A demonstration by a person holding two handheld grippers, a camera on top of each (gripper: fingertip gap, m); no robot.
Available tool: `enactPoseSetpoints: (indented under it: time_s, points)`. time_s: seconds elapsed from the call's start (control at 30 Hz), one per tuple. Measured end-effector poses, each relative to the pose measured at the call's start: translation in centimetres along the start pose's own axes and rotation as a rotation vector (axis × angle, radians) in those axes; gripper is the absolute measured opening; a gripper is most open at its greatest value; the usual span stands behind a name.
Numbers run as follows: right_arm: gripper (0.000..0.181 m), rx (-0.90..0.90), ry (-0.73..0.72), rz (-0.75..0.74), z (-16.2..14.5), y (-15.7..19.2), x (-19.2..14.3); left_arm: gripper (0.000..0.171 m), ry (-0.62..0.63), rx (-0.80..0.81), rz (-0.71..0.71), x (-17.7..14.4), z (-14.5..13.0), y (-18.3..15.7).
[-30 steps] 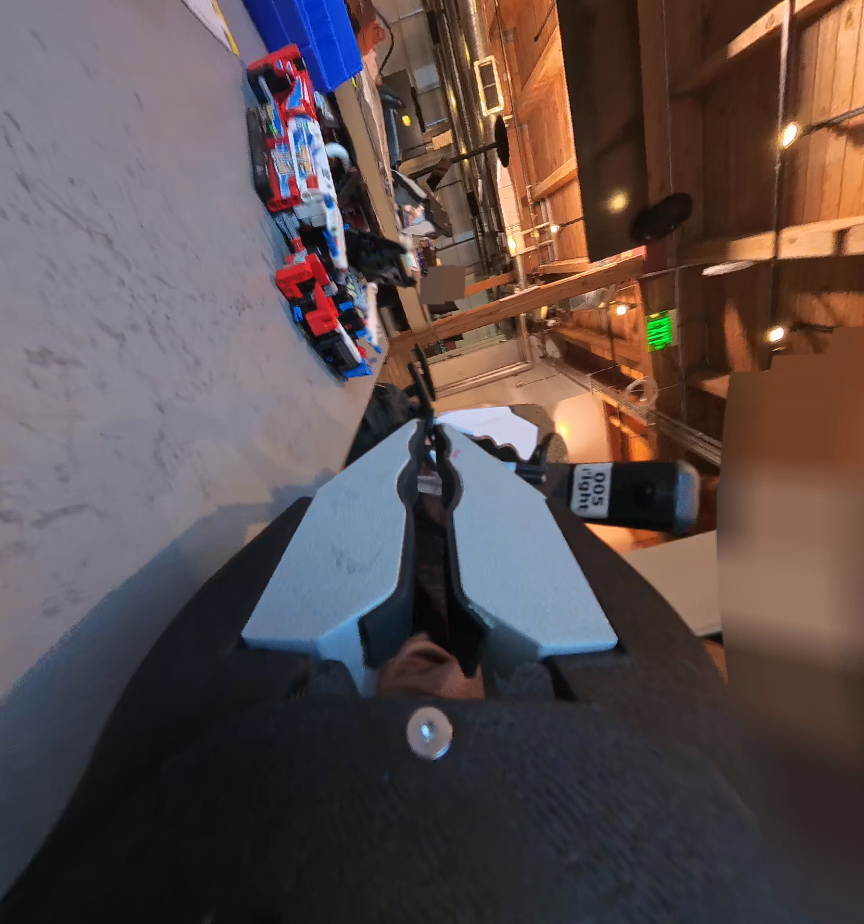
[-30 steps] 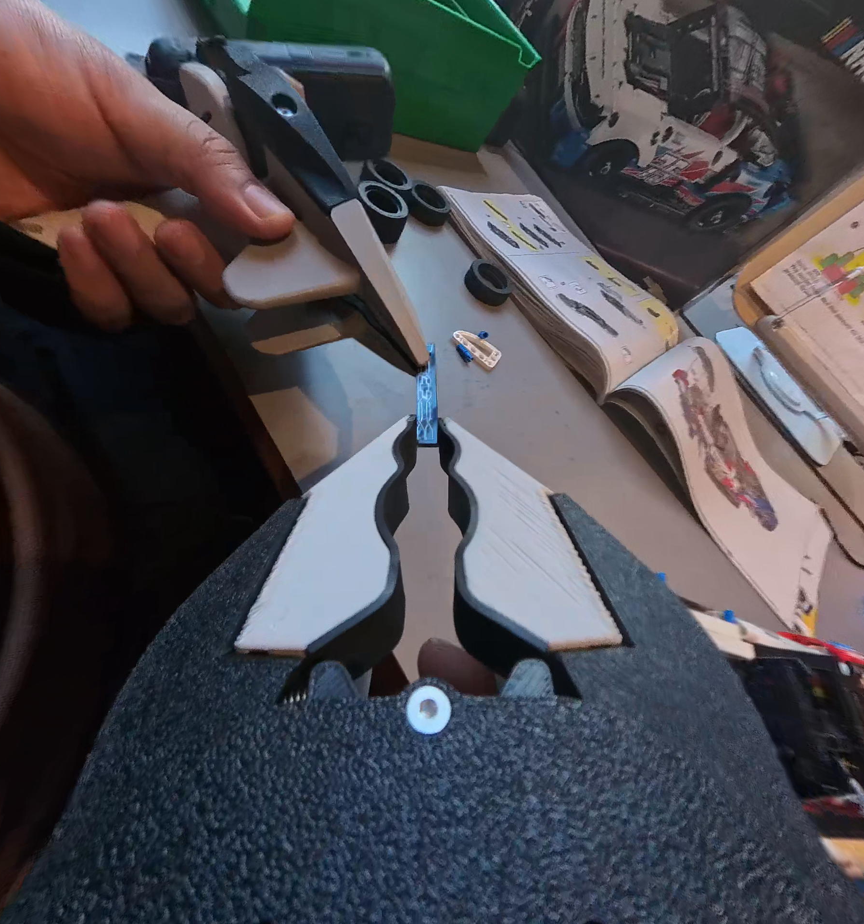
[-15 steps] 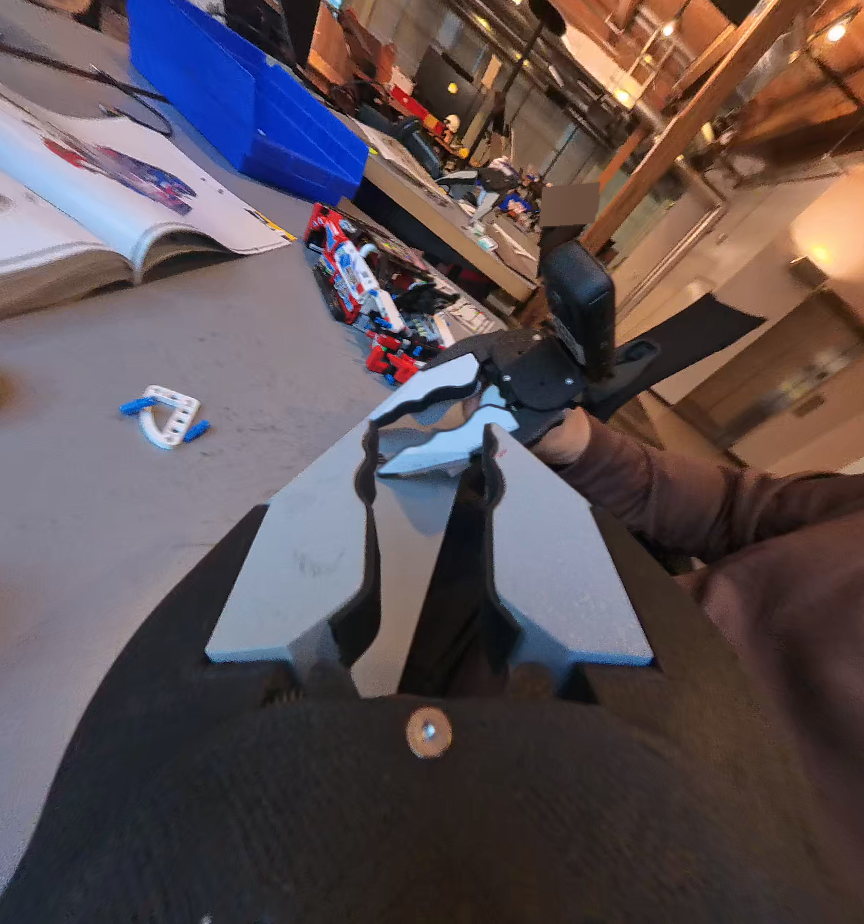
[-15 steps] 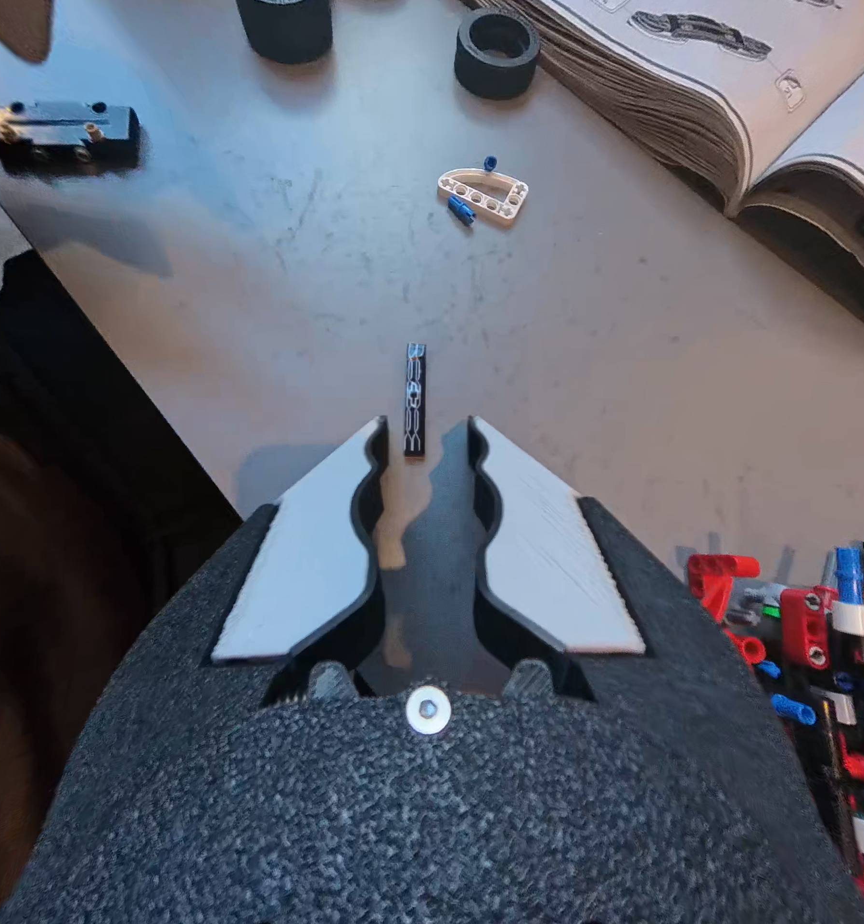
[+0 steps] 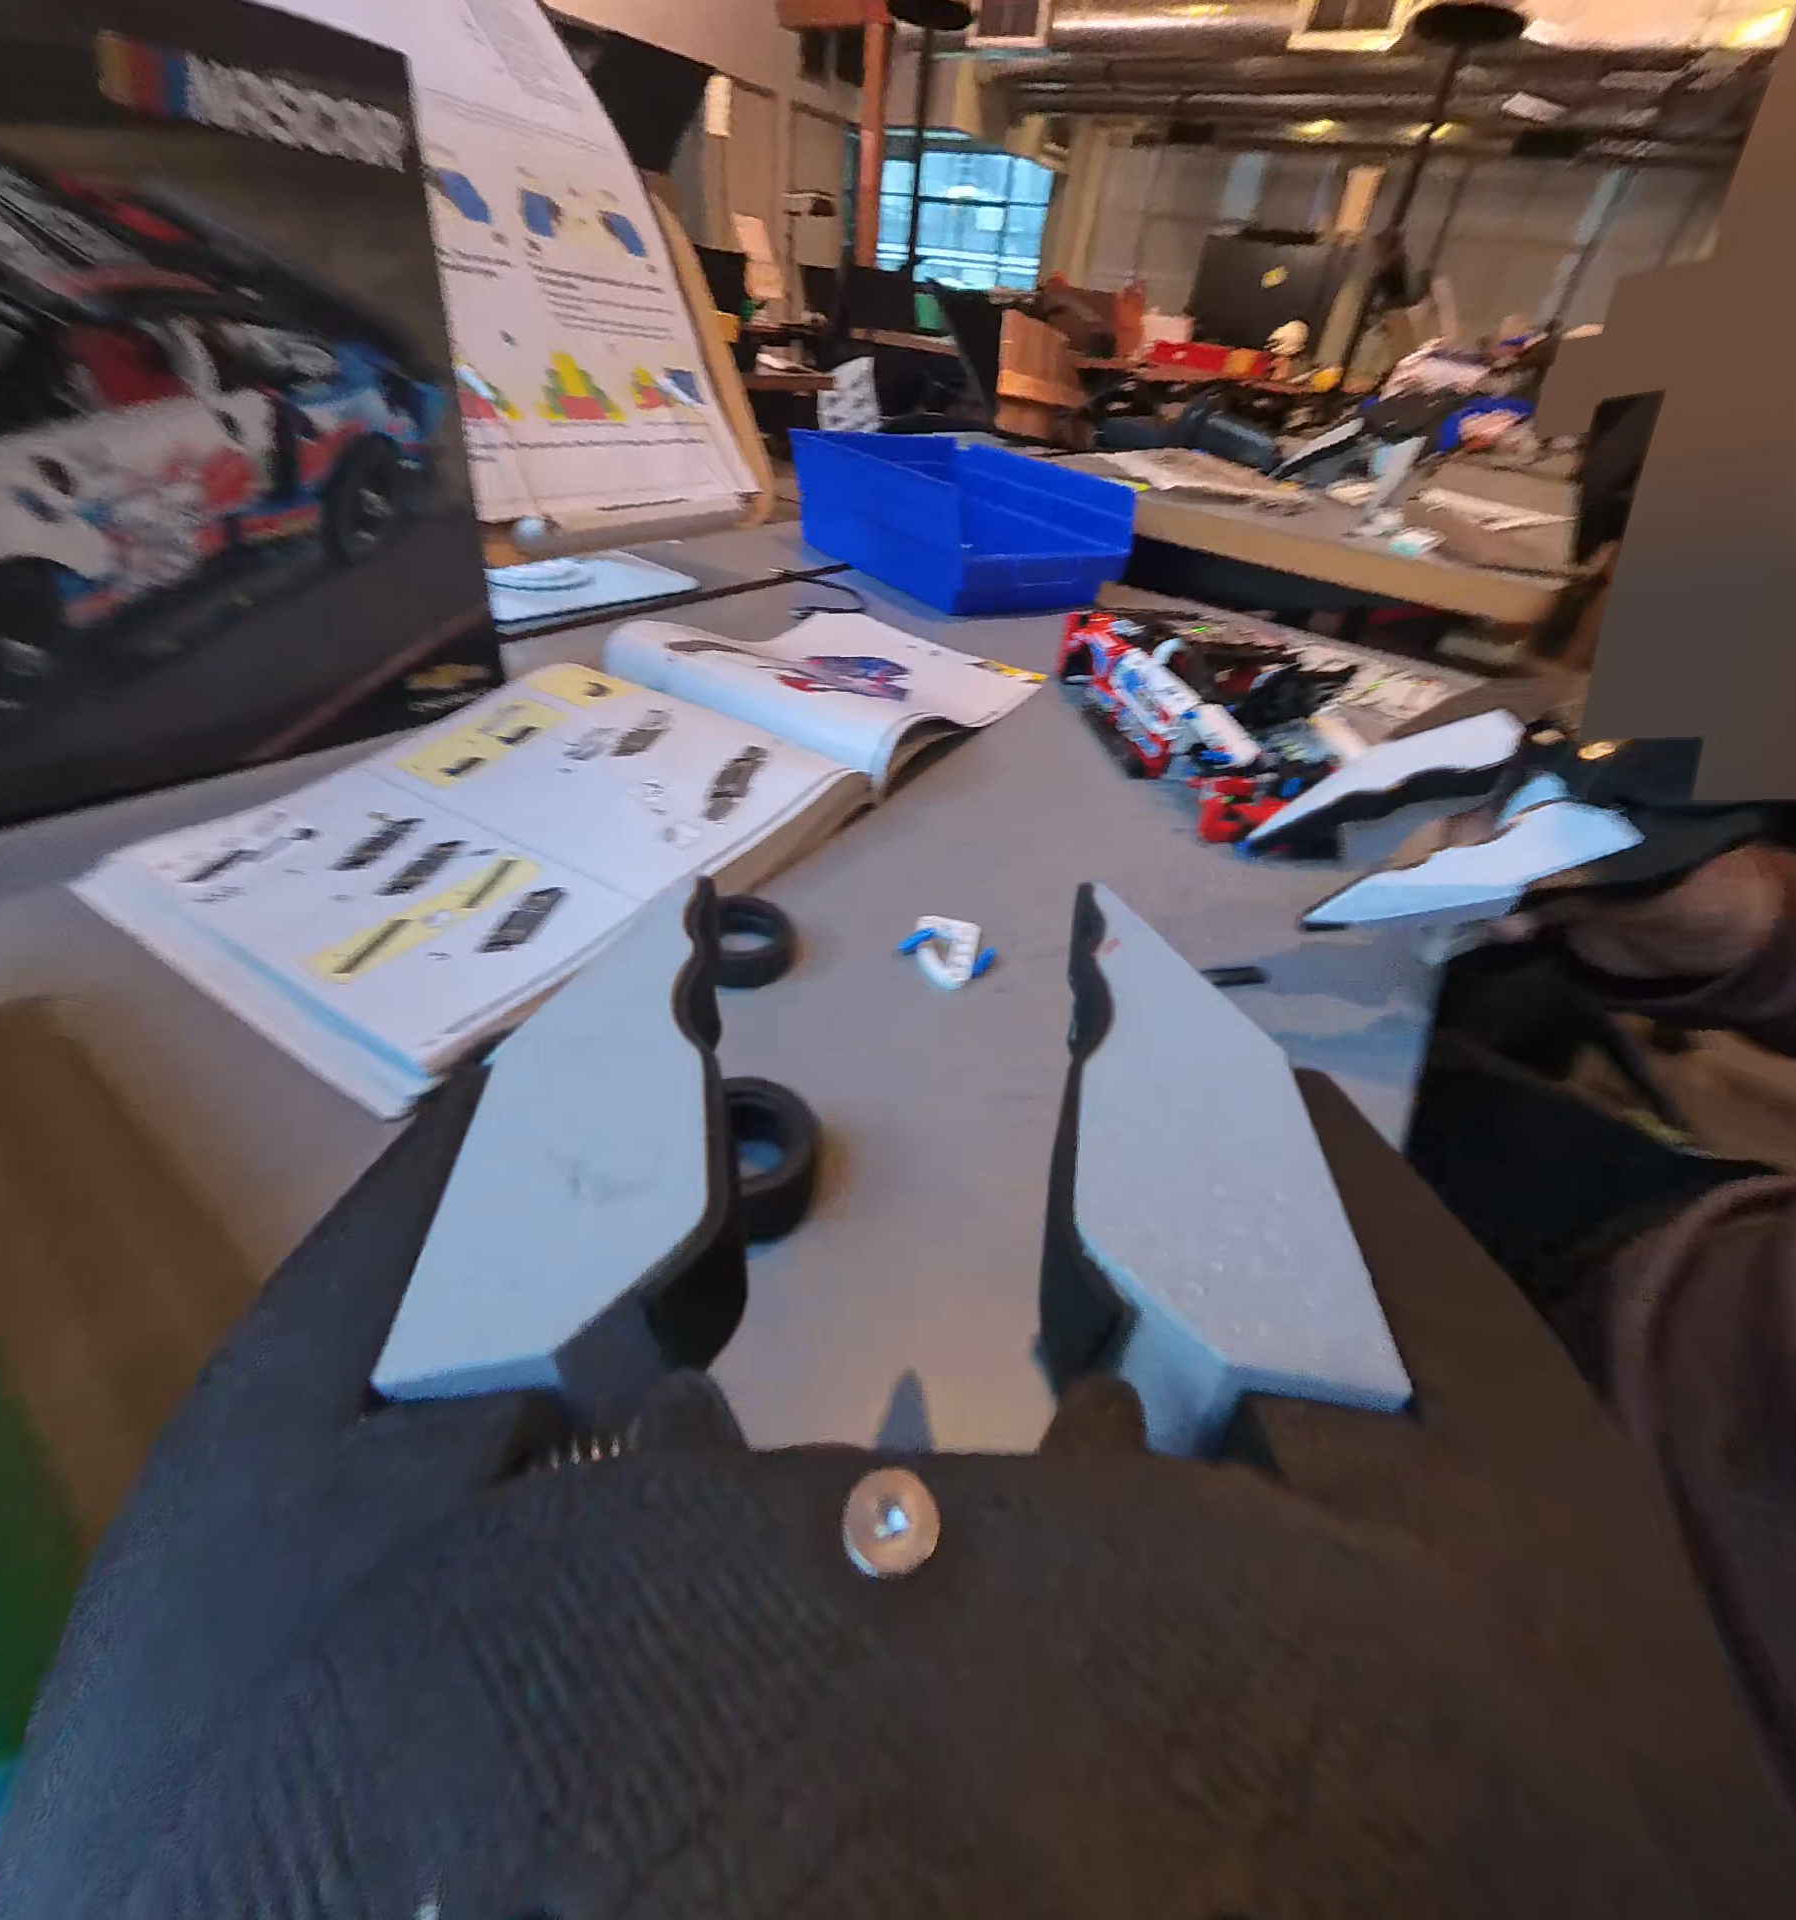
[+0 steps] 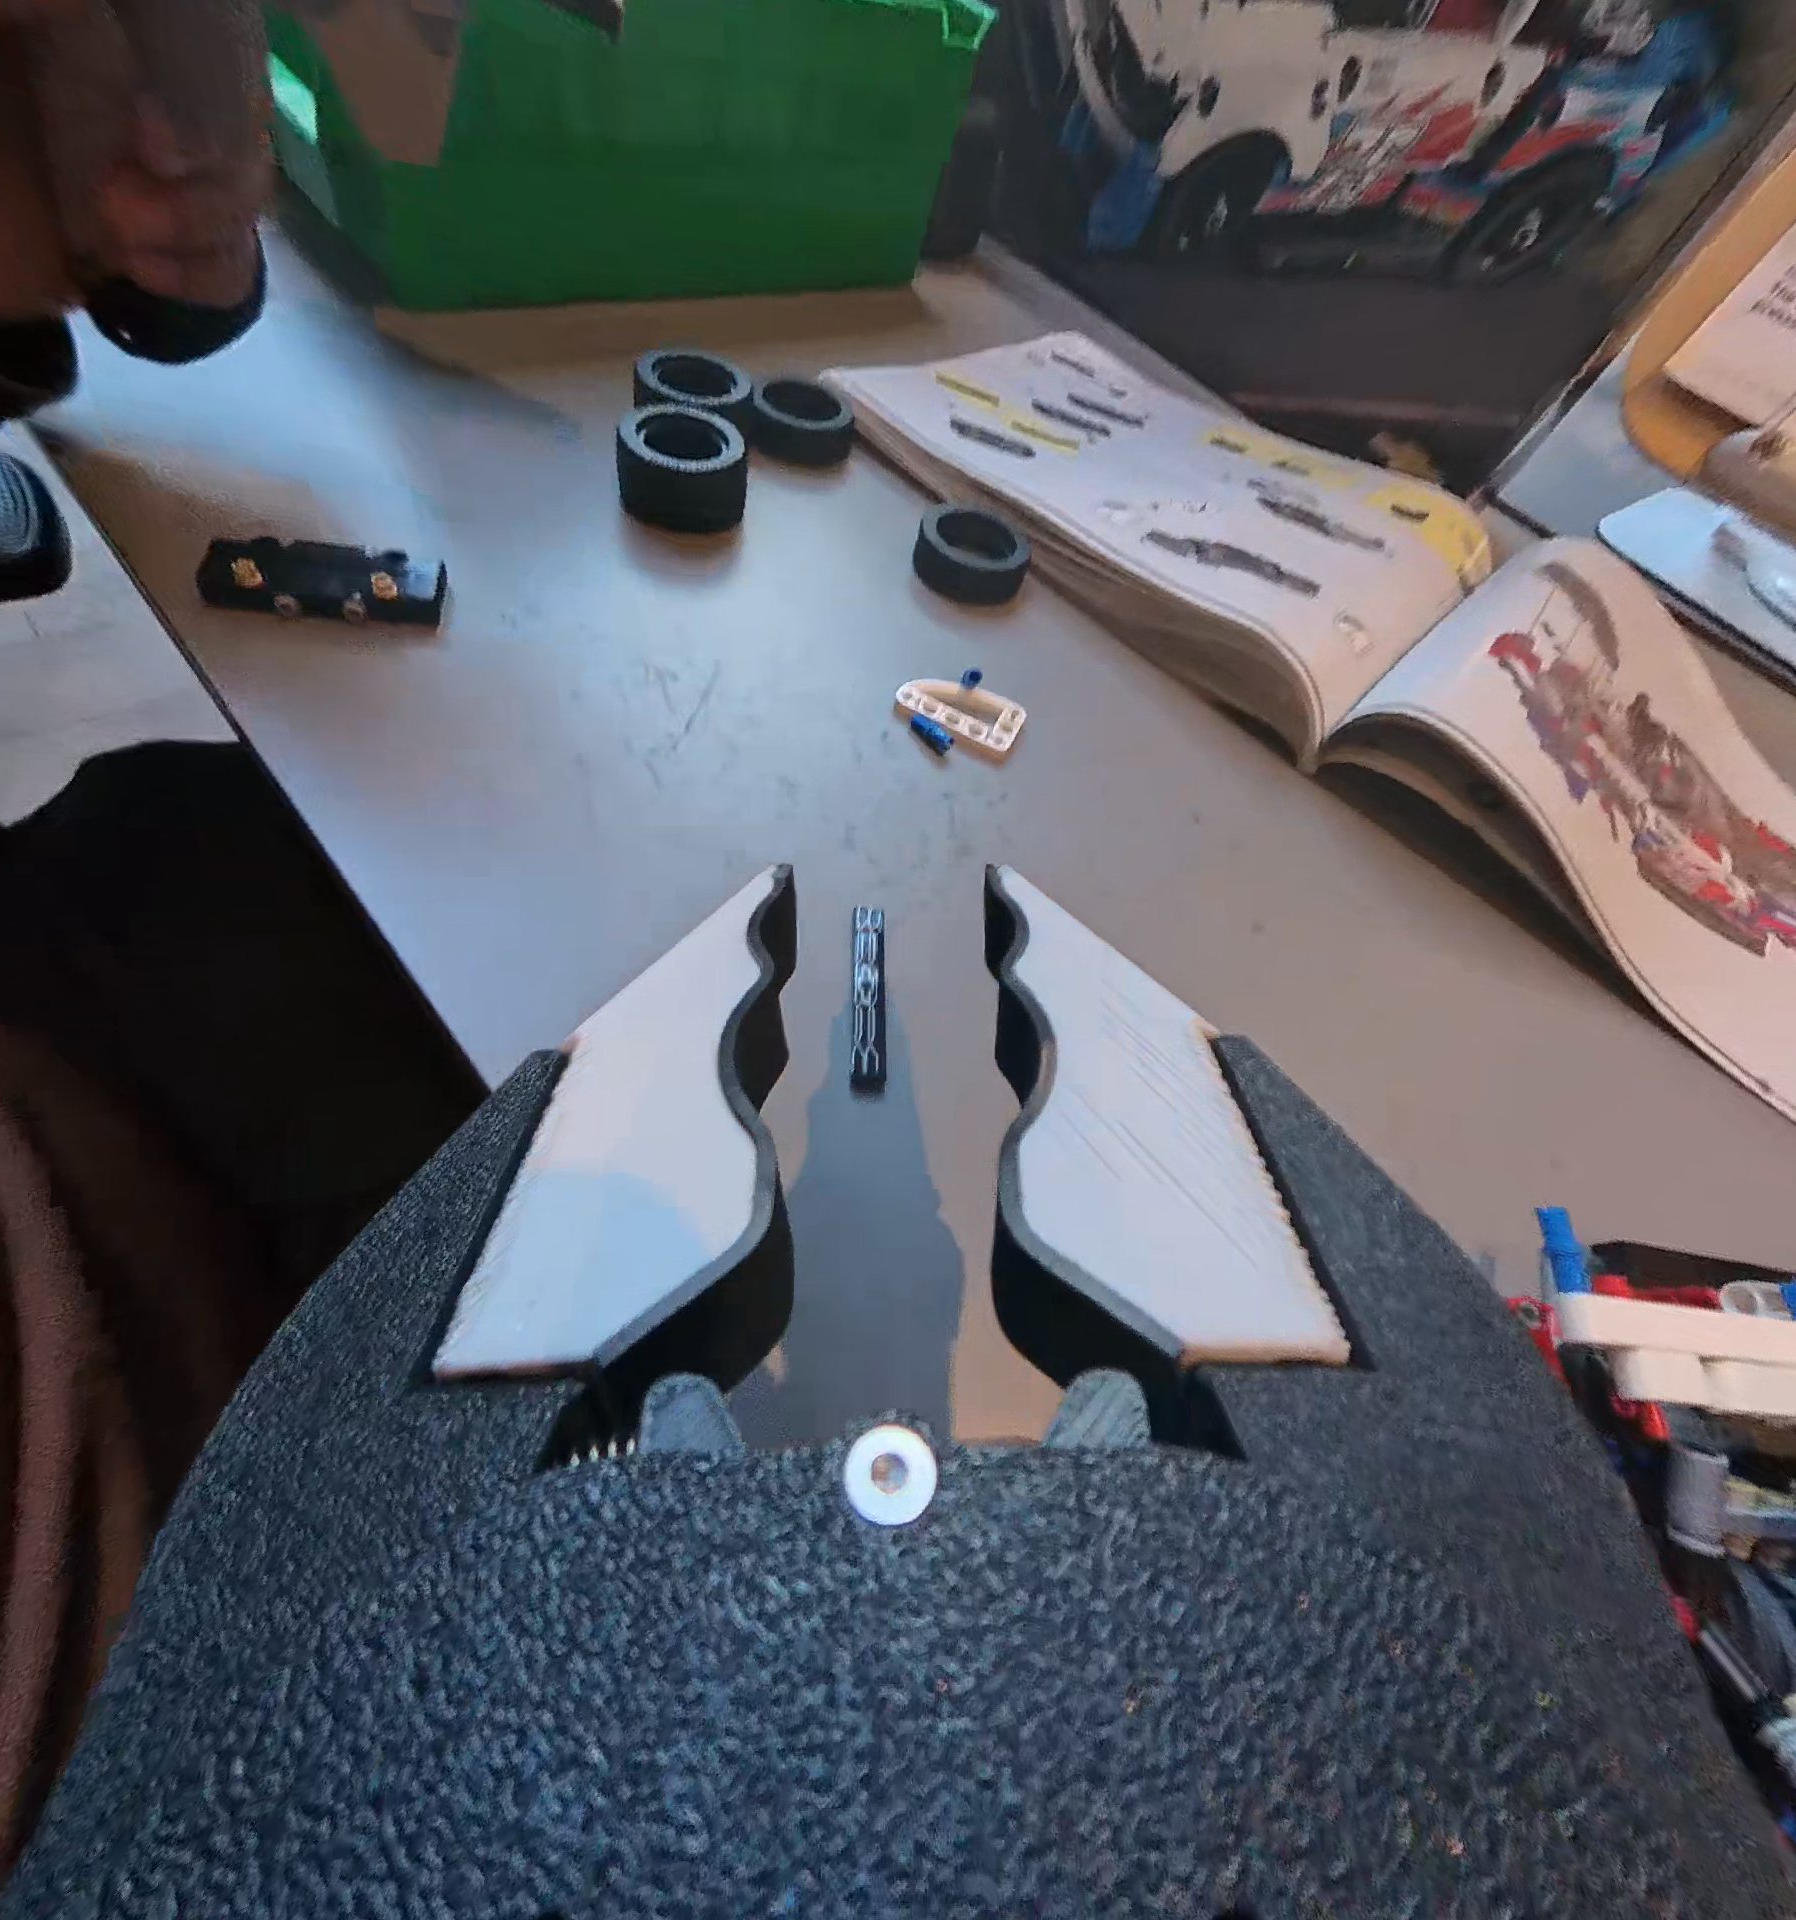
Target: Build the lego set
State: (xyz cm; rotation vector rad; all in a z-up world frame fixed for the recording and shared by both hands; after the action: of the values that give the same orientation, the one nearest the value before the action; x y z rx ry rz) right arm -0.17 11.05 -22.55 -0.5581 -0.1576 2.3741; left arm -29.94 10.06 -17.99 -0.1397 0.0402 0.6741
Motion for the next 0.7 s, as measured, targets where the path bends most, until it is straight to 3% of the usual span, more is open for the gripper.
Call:
enactPoseSetpoints:
  time_s: [0.2, 0.33, 0.5, 0.63, 0.7]
  points:
    - [0.039, 0.022, -0.086, -0.035, 0.7, -0.9, 0.3, 0.066, 0.014, 0.153, 0.191, -0.3, -1.4, 1.5]
    - [0.036, 0.040, -0.049, 0.000, 0.6, -1.1, 0.9, 0.057, 0.015, 0.148, 0.183, 0.2, -1.5, 1.8]
    - [0.019, 0.056, -0.023, 0.061, 0.7, -0.9, 1.5, 0.054, 0.020, 0.109, 0.178, 0.2, -1.8, 2.2]
    - [0.024, 0.073, 0.045, 0.114, 0.4, -1.0, 2.1, 0.050, 0.029, 0.104, 0.168, 0.3, -1.8, 2.2]
    - [0.033, 0.044, 0.113, 0.058, -0.4, -1.7, 1.8, 0.050, 0.040, 0.112, 0.164, 0.4, -1.9, 2.2]
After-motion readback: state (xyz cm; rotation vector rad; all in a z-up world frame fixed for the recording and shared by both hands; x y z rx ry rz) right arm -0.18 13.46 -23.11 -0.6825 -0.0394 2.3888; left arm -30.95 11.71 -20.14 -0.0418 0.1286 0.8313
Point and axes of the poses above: each gripper's, where its closed fingertips meet, x out along the fingers, z out of its top, y = z × x across the jaws, the point moved 8 cm from there along -x, back along the fingers, and after that the axes turned 9 degrees about -z, right-handed, at the moved point
